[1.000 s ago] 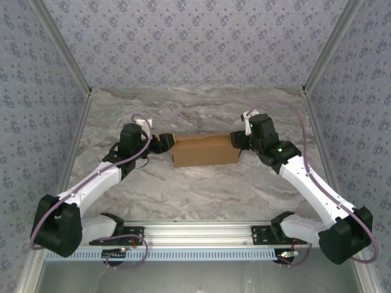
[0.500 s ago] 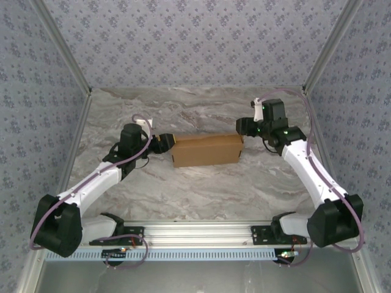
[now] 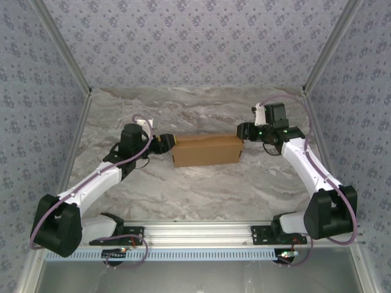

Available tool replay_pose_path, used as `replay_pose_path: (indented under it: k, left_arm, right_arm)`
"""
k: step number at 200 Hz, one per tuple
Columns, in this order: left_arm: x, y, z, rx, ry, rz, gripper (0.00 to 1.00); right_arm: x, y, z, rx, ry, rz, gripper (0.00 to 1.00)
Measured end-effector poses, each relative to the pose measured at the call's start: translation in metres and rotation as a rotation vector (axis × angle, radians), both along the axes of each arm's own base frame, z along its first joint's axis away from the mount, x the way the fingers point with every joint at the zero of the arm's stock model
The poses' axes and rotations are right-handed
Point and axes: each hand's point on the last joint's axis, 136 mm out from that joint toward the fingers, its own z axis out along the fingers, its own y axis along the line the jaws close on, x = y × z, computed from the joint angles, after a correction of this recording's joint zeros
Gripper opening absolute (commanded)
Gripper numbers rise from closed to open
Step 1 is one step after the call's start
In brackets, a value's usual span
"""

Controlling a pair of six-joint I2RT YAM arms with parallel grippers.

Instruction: Fold the paper box

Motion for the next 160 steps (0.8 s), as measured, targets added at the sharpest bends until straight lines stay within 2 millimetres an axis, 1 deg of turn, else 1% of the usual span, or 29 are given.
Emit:
replay_pose_path:
  k: [96,160]
  left_arm:
    - [-0.003,-0.001,-0.002,0.003,0.006,-0.006,0.65]
    - [-0.008,0.000,-0.016,0.013,0.029,-0.008,0.65]
  right_arm:
    - [-0.005,0.001,-0.004,0.062,-0.024,0.008,0.51]
    - [-0.008,0.001,-0.011,0.086,-0.035,0.009,0.49]
